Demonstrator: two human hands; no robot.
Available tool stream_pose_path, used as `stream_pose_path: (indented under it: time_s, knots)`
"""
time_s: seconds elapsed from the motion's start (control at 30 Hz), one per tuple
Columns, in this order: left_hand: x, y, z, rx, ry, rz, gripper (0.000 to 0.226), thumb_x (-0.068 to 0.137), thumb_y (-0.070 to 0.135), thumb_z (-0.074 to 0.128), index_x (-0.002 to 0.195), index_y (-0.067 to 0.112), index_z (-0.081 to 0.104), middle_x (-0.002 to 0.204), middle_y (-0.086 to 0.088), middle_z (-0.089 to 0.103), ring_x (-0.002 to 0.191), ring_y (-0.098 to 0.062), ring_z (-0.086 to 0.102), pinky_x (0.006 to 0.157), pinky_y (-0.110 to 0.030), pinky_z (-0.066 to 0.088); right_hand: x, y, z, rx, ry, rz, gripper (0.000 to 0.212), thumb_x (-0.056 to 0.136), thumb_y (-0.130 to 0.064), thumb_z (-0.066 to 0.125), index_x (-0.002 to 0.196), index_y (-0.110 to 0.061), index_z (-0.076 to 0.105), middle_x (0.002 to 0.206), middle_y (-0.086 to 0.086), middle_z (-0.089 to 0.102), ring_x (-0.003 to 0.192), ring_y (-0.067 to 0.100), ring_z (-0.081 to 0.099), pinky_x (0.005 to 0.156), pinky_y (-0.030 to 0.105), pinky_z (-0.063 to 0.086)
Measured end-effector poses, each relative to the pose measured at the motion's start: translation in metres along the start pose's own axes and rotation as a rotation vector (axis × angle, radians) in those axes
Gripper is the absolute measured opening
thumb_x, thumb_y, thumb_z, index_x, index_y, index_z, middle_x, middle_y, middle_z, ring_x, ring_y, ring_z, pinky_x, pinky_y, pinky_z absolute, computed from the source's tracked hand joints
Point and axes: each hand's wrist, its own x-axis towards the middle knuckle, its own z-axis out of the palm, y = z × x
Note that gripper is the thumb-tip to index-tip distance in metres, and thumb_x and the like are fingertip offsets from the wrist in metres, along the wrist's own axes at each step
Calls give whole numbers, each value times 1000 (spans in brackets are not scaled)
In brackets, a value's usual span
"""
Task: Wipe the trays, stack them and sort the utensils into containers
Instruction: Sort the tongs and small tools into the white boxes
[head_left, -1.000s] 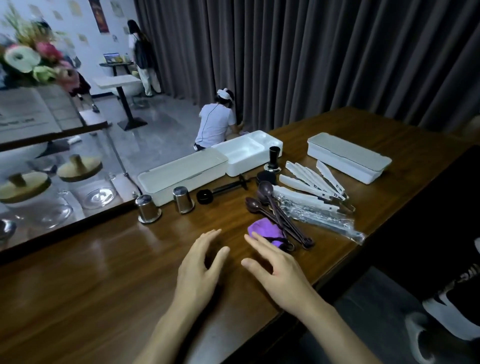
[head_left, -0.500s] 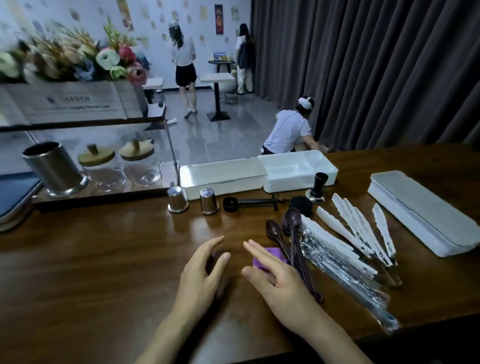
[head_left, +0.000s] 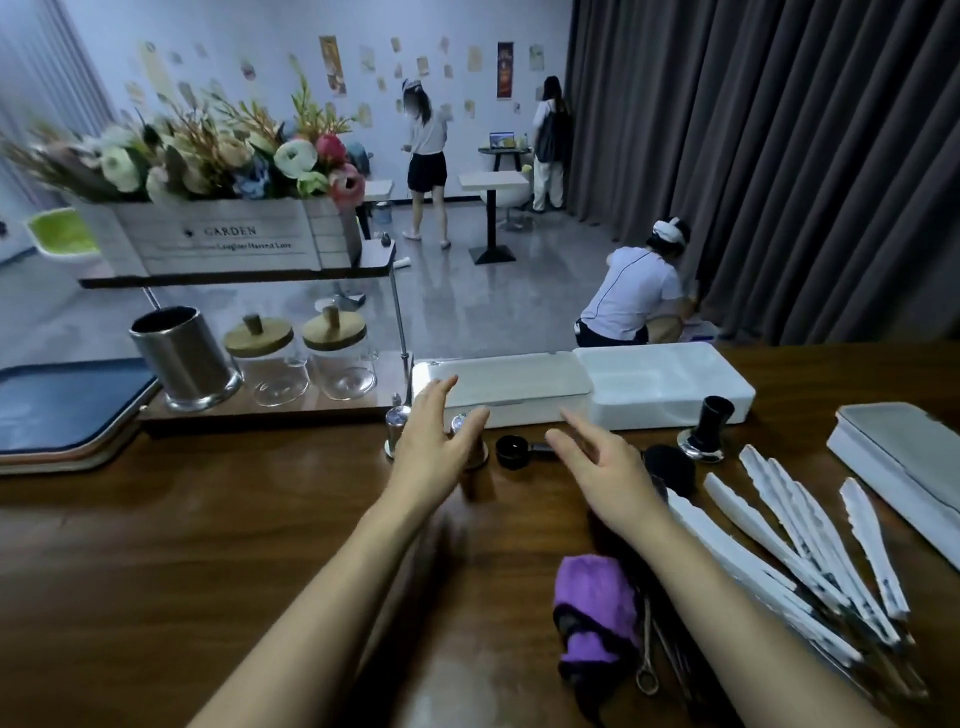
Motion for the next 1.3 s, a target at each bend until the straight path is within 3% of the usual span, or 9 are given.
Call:
stream_pose_path:
  time_s: [0.13, 0.4, 0.67, 0.83, 1.07, 1.3]
  knots:
    - [30, 0, 2, 77, -46, 4, 72, 97, 51, 62, 157, 22, 35, 166, 0, 27, 154, -13, 22, 116, -27, 22, 39, 2, -7, -64, 7, 42, 61, 93, -56, 60, 147, -29, 49, 154, -6, 45, 143, 14, 38, 116, 32, 31]
    - [62, -19, 0, 439, -60, 49, 80, 92, 67, 57, 158, 27, 34, 165, 0, 31, 150, -22, 32, 117, -41, 32, 104, 16, -20, -316, -58, 52, 72, 91, -63, 56, 153, -31, 38, 164, -3, 27, 150, 32, 22, 123, 48, 16]
    - [82, -32, 7, 594, -104, -21, 81, 92, 71, 51, 158, 28, 31, 165, 2, 30, 149, -18, 33, 120, -49, 21, 132, 33, -22, -488, -164, 10, 80, 93, -64, 53, 159, -30, 23, 163, 5, 28, 149, 27, 22, 124, 48, 8]
    - [91, -38, 8, 619, -88, -29, 81, 90, 72, 54, 156, 29, 36, 164, 4, 32, 151, -13, 28, 121, -50, 19, 140, 41, -21, -514, -206, 29, 83, 91, -65, 56, 158, -27, 26, 160, 8, 34, 152, 23, 20, 123, 48, 5]
    - [97, -50, 4, 564, -96, -76, 82, 83, 72, 65, 151, 30, 46, 161, 5, 38, 145, -17, 39, 115, -46, 31, 147, 46, -16, -515, -204, 50, 81, 90, -63, 58, 156, -23, 33, 162, 4, 31, 151, 22, 23, 123, 48, 9]
    - [96, -43, 1, 415, -42, -46, 66, 82, 58, 76, 140, 31, 59, 155, 3, 45, 138, -26, 47, 112, -45, 37, 143, 39, -20, -421, -140, 92, 79, 84, -60, 69, 151, -25, 44, 157, 2, 41, 140, 29, 40, 111, 38, 33]
